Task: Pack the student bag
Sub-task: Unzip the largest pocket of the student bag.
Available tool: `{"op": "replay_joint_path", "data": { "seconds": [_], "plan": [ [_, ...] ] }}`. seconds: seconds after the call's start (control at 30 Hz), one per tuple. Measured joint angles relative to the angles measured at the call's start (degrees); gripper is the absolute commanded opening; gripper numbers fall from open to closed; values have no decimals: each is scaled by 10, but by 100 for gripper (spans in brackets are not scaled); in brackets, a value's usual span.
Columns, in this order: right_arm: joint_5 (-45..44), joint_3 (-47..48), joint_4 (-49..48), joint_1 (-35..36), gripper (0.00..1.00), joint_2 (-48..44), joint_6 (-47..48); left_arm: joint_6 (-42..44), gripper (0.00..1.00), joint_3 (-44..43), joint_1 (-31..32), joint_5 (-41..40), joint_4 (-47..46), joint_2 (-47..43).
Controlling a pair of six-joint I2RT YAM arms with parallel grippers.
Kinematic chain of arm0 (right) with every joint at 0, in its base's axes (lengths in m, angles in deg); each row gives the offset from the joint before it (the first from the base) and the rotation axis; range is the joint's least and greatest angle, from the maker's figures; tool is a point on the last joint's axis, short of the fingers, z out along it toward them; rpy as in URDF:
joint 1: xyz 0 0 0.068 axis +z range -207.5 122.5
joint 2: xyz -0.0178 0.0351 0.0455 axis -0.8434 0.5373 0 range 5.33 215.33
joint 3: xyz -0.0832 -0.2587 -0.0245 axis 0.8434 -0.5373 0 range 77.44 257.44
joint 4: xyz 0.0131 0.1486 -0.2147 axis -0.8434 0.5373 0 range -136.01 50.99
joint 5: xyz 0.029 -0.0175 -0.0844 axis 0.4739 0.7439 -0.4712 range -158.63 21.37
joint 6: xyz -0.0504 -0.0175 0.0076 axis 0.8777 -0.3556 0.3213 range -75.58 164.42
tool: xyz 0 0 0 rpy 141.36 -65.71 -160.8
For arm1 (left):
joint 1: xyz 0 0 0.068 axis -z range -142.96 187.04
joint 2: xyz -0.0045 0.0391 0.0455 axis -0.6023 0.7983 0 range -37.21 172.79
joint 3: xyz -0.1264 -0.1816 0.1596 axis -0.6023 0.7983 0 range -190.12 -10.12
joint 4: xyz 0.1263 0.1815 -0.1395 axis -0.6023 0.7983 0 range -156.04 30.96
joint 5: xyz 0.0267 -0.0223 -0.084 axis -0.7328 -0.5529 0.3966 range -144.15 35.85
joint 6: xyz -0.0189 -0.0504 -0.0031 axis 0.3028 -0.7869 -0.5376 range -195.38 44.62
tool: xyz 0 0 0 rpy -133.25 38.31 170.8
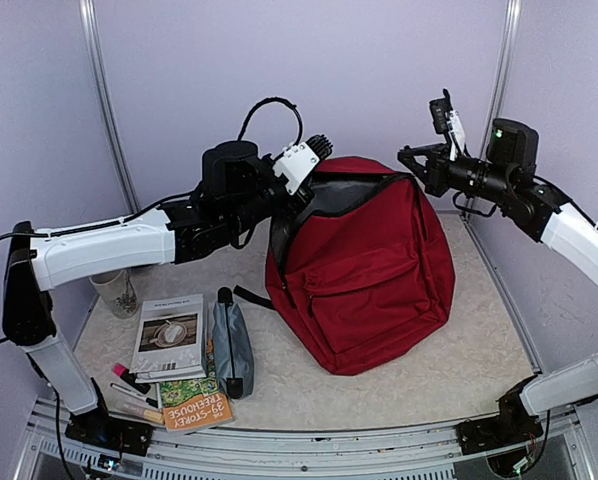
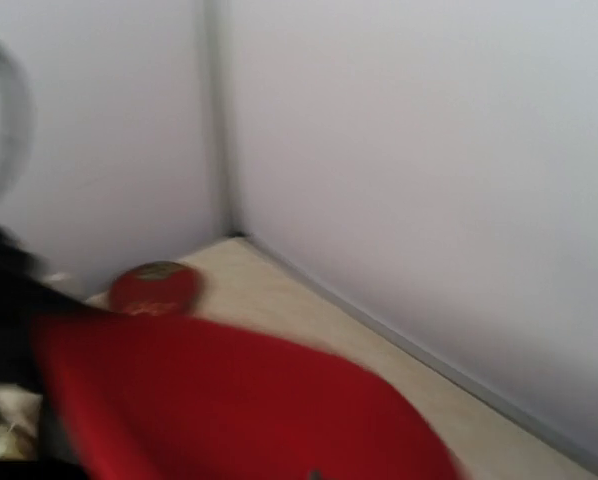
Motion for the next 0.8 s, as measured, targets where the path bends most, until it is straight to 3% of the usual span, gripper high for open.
{"op": "replay_joint_path", "data": {
  "seconds": [0.2,0.4,0.8],
  "plan": [
    [-50,-134,-44,-101,0,-81,-75,-96,0,-26,-12,59,62,-36],
    [14,-252,-162,-171,0,-118,-166,-155,0,-38,-8,143,127,-40],
    [113,-332,-292,-197,3,-50,-224,-190,0,-38,-8,167,182,-40]
  ]
}}
